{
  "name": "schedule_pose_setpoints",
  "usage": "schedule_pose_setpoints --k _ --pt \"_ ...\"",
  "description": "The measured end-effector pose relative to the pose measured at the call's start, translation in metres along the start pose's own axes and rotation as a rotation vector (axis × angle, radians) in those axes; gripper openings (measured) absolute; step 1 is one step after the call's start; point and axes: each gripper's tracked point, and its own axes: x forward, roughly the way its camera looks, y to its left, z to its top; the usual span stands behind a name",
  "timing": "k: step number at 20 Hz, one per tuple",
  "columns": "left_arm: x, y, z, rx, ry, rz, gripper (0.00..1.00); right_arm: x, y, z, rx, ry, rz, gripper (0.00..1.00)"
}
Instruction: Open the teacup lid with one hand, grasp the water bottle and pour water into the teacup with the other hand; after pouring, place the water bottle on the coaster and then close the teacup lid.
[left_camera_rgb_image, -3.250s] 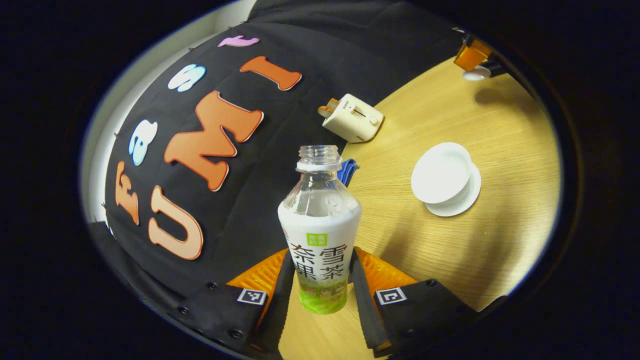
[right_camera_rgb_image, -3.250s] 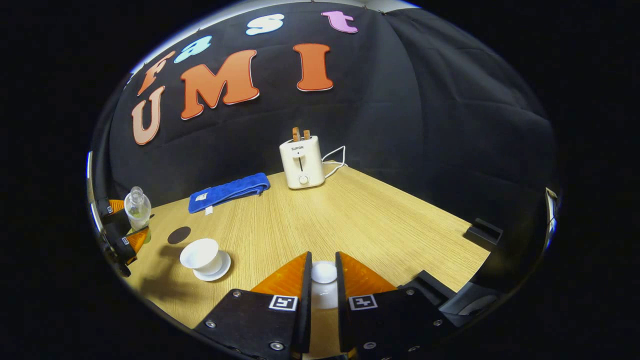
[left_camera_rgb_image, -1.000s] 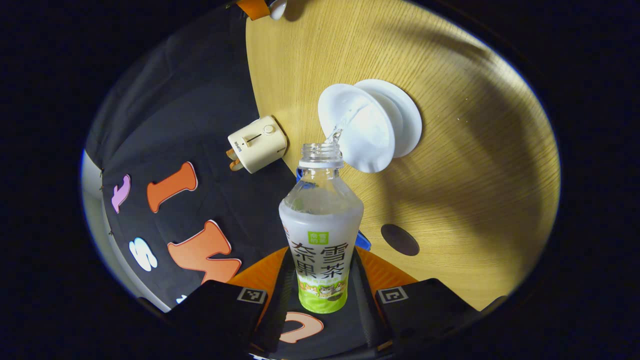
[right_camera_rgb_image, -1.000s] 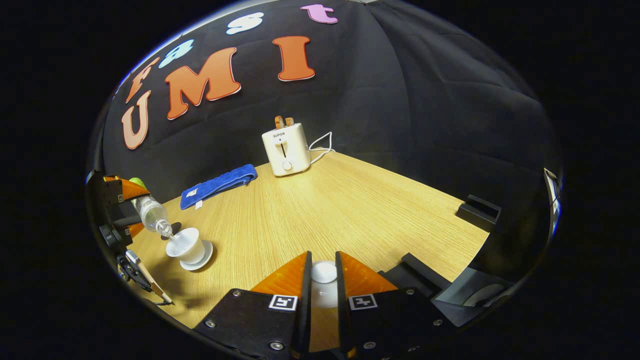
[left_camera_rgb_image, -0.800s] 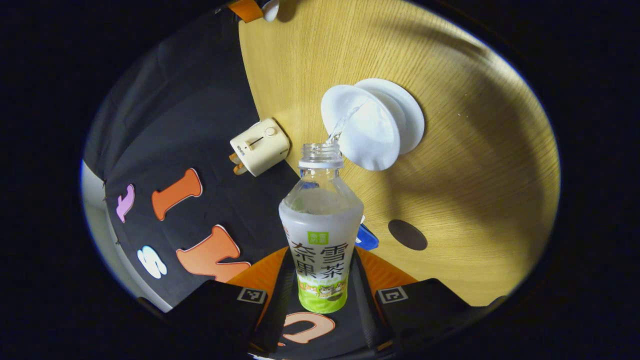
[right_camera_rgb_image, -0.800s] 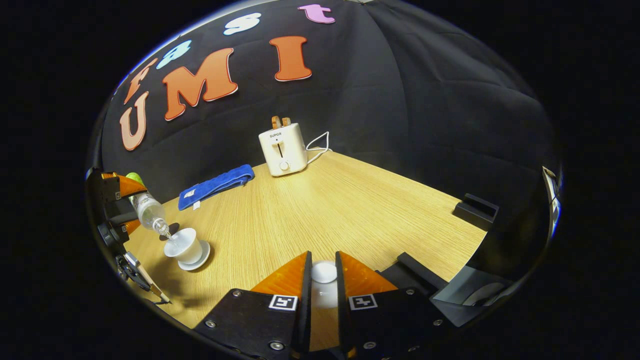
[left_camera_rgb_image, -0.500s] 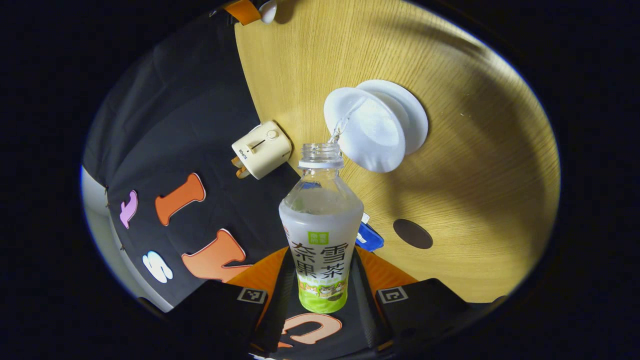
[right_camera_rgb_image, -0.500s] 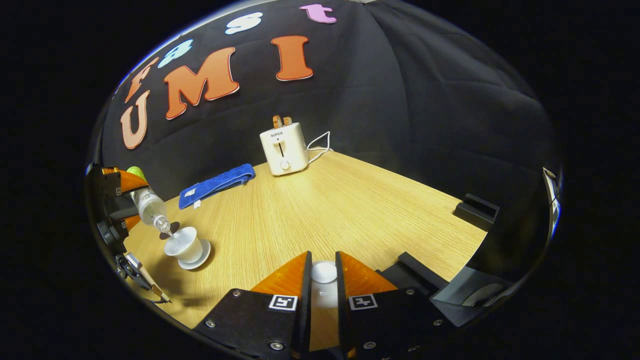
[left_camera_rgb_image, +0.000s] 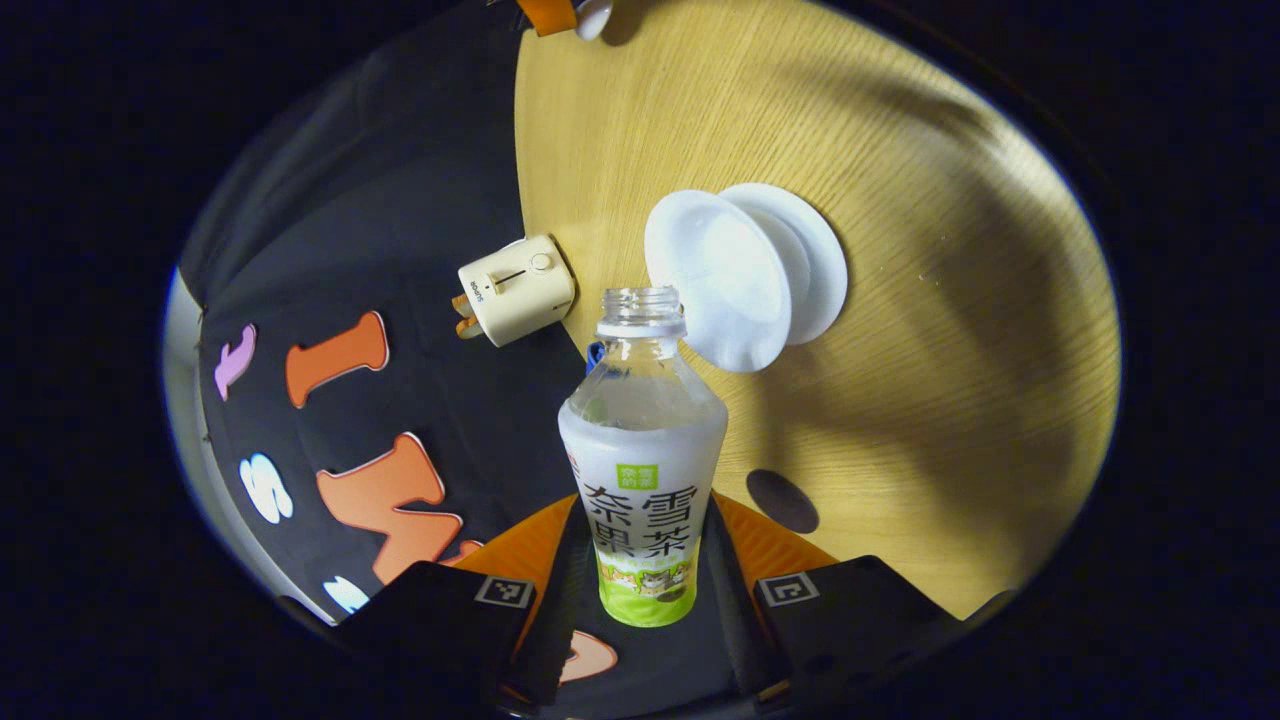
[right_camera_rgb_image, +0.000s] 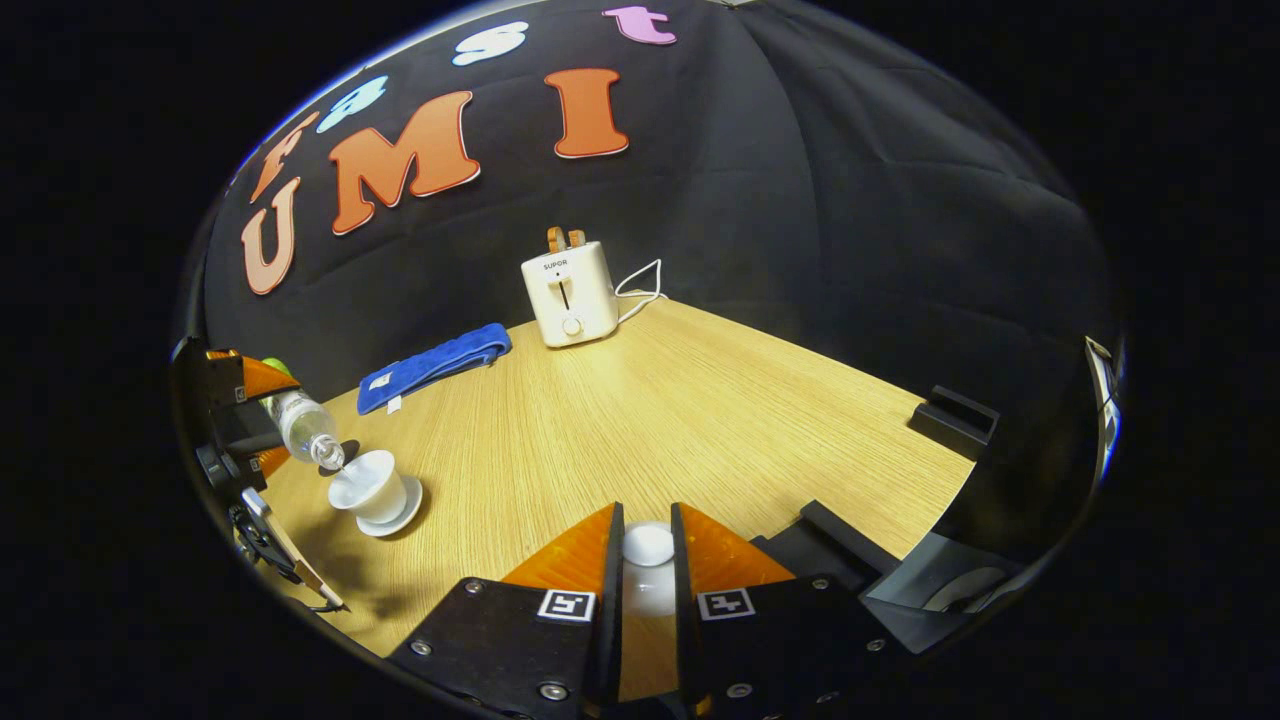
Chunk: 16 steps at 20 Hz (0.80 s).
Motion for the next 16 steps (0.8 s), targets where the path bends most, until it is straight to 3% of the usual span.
schedule_pose_setpoints --k 2,3,5,12,13,14,15,16 --pt "0.003 -0.012 0.006 -0.099 -0.024 -0.017 0.67 -0.001 0.003 0.000 -0.004 0.001 0.001 0.23" --pt "0.002 -0.013 0.007 -0.143 -0.029 -0.008 0.63 -0.001 0.005 0.001 -0.008 0.000 0.001 0.23" --pt "0.002 -0.013 0.004 -0.259 -0.038 0.003 0.71 -0.003 0.009 0.003 -0.024 -0.002 0.002 0.23" --pt "-0.005 -0.005 -0.032 -0.756 -0.047 0.025 0.63 -0.009 0.026 0.010 -0.065 -0.011 0.007 0.23" --pt "-0.002 -0.003 -0.040 -0.821 -0.045 0.031 0.62 -0.009 0.028 0.012 -0.070 -0.012 0.007 0.19" --pt "0.006 -0.002 -0.049 -0.891 -0.039 0.031 0.71 -0.010 0.028 0.013 -0.075 -0.015 0.005 0.23" --pt "0.012 0.001 -0.059 -0.969 -0.036 0.033 0.71 -0.010 0.030 0.015 -0.077 -0.017 0.004 0.19" --pt "0.012 0.003 -0.067 -1.052 -0.038 0.032 0.62 -0.010 0.030 0.016 -0.078 -0.018 0.003 0.23"
